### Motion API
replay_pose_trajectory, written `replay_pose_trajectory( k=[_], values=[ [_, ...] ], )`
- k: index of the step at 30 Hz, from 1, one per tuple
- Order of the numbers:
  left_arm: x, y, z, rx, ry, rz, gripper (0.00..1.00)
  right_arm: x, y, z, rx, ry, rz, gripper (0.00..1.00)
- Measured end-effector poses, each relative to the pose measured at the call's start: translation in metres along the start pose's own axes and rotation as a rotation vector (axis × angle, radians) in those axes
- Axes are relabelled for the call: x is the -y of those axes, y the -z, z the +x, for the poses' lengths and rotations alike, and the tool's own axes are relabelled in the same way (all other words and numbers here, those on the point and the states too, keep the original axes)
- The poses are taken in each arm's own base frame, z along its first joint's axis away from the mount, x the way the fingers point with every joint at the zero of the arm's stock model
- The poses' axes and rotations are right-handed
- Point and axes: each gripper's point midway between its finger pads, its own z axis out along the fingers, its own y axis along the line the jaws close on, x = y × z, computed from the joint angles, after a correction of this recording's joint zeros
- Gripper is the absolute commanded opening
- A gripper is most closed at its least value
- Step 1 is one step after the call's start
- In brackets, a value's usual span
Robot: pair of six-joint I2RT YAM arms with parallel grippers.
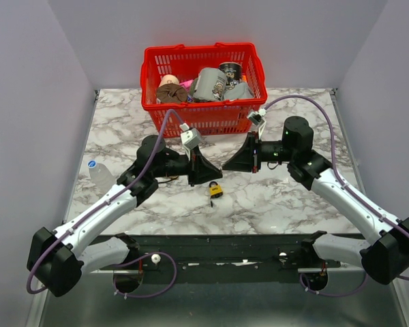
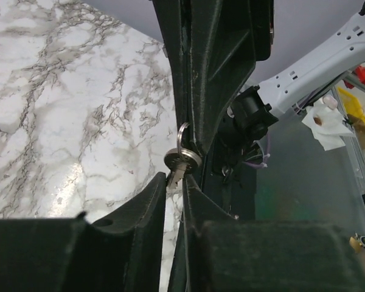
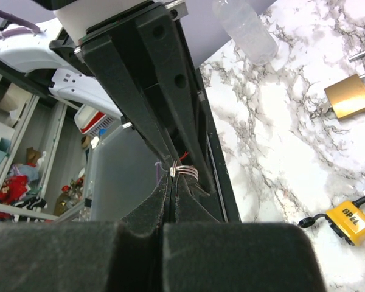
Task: Unlock with the key
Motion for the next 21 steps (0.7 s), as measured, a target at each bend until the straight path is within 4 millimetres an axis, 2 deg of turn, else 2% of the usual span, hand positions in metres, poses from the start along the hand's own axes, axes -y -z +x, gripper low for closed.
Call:
replay_pose_trajectory(
  k=[5,12,21],
  values=[
    [0.002,0.002,0.002,-0.008,-0.009,-0.001,0.00,0.003,-0.001,0.000,0.000,-0.006,0.007,0.01],
    [-0.003,0.007,0.007,-0.026,-0.047,-0.049,0.00,0.009,-0.001,0.001,0.002,-0.012,0.035,0.01],
    [-0.024,0.017,0.018,-0.081,-0.139,-0.189,0.00,0.035,0.003,0.016,-0.041,-0.018,0.172,0.03]
  ],
)
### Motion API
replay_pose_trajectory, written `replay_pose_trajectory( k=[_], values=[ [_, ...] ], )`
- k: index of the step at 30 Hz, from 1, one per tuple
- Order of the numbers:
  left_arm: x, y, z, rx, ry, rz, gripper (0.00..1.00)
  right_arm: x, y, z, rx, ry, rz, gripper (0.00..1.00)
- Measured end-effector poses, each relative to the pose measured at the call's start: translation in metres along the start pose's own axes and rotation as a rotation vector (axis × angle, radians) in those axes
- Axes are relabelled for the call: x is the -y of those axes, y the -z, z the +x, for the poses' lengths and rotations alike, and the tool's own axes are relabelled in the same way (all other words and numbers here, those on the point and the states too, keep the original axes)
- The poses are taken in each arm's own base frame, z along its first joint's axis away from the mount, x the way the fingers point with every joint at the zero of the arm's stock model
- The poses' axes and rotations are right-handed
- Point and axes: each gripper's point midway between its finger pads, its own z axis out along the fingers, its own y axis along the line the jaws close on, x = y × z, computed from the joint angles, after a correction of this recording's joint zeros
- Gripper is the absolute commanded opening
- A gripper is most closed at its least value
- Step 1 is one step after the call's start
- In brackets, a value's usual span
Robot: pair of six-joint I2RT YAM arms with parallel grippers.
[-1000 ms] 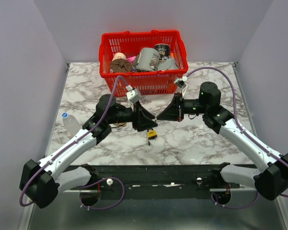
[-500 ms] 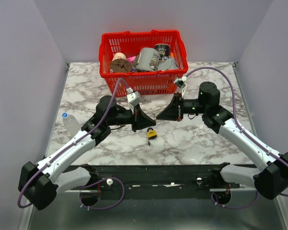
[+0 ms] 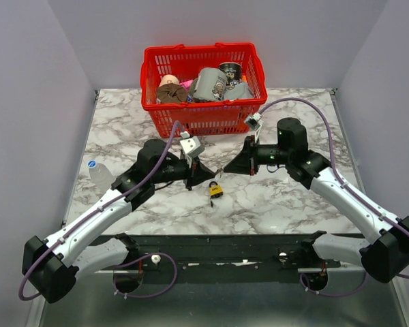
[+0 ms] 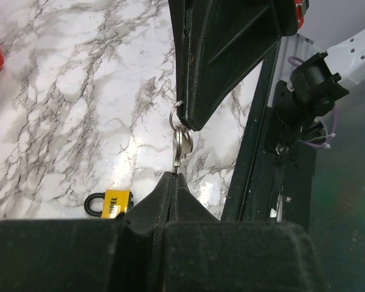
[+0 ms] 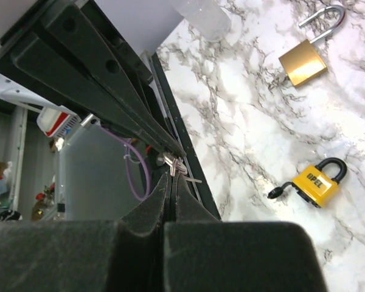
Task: Unlock with the key
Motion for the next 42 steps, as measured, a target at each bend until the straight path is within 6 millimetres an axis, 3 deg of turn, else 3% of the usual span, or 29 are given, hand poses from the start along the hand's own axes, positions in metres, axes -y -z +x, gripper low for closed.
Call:
replay_pose_trajectory(
  k=[4,7,8,11,14,20,30,42],
  values=[
    [-0.004,0.000,0.004,-0.017,-0.026,-0.026,0.00,0.005,-0.002,0.004,-0.015,0.013,0.018,0.05],
    [-0.007,0.000,0.007,-0.028,-0.031,-0.045,0.00,0.009,-0.004,0.007,-0.027,0.013,0.026,0.20],
    [-0.008,0.000,0.008,-0.032,-0.034,-0.052,0.00,0.011,-0.005,0.008,-0.031,0.013,0.030,0.32],
    [-0.013,0.001,0.011,-0.044,-0.044,-0.081,0.00,0.012,-0.004,0.010,-0.039,0.012,0.038,0.50],
    [-0.017,0.002,0.014,-0.058,-0.048,-0.098,0.00,0.013,-0.006,0.010,-0.041,0.036,0.054,0.59],
    [-0.014,0.003,0.020,-0.079,-0.047,-0.087,0.00,-0.003,-0.018,0.016,-0.075,0.157,0.045,0.62],
    [-0.001,0.003,0.026,-0.106,-0.041,-0.008,0.00,0.013,-0.023,0.030,-0.087,0.196,0.072,0.70],
    [0.011,-0.002,0.040,-0.169,0.008,0.088,0.00,0.006,-0.025,0.040,-0.099,0.249,0.008,0.71]
  ],
)
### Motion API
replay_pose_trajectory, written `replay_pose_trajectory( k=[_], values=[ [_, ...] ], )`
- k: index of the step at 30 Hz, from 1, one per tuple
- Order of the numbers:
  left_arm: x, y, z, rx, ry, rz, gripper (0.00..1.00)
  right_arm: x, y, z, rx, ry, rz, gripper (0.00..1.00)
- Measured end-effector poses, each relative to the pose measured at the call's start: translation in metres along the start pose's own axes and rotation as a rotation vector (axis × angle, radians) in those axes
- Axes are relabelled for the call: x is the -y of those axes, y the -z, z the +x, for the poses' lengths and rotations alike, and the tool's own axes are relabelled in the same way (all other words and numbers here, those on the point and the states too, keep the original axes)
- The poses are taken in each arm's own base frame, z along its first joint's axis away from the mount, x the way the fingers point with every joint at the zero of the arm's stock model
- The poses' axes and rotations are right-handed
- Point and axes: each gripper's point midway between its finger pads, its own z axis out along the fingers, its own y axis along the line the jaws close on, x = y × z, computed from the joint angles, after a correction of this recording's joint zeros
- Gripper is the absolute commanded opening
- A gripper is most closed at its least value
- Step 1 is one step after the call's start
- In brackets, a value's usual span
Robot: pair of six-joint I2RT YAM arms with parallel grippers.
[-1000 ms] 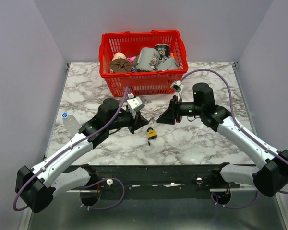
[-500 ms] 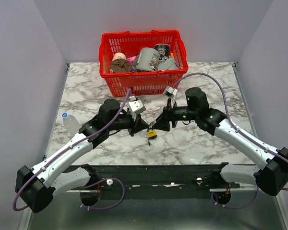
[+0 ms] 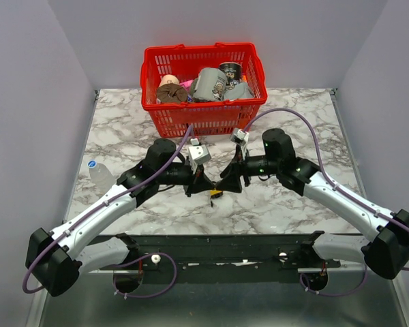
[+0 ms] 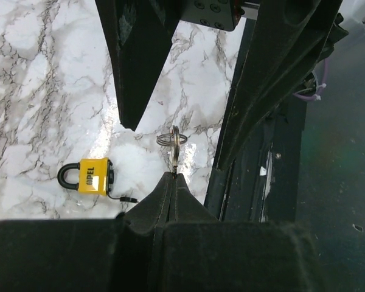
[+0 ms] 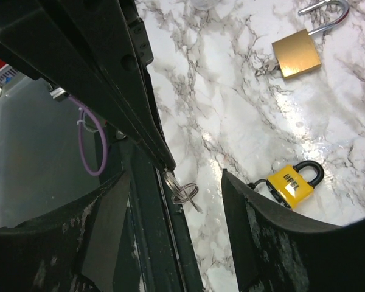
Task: Unlock with the key
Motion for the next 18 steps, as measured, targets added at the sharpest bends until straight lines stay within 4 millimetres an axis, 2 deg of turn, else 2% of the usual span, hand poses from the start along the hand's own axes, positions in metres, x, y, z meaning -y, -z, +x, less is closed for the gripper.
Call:
replay_pose_trajectory(
  k=[10,14,18],
  values=[
    [0.007,-0.002,0.003,-0.022,0.018,0.048,0.00,-0.006,0.001,0.007,-0.023,0.028,-0.042,0.62],
    [0.009,-0.001,0.005,-0.030,0.024,0.058,0.00,-0.009,0.001,0.008,-0.034,0.035,-0.064,0.48],
    [0.009,-0.001,0.006,-0.034,0.028,0.060,0.00,-0.010,0.000,0.013,-0.051,0.025,-0.080,0.43]
  ],
)
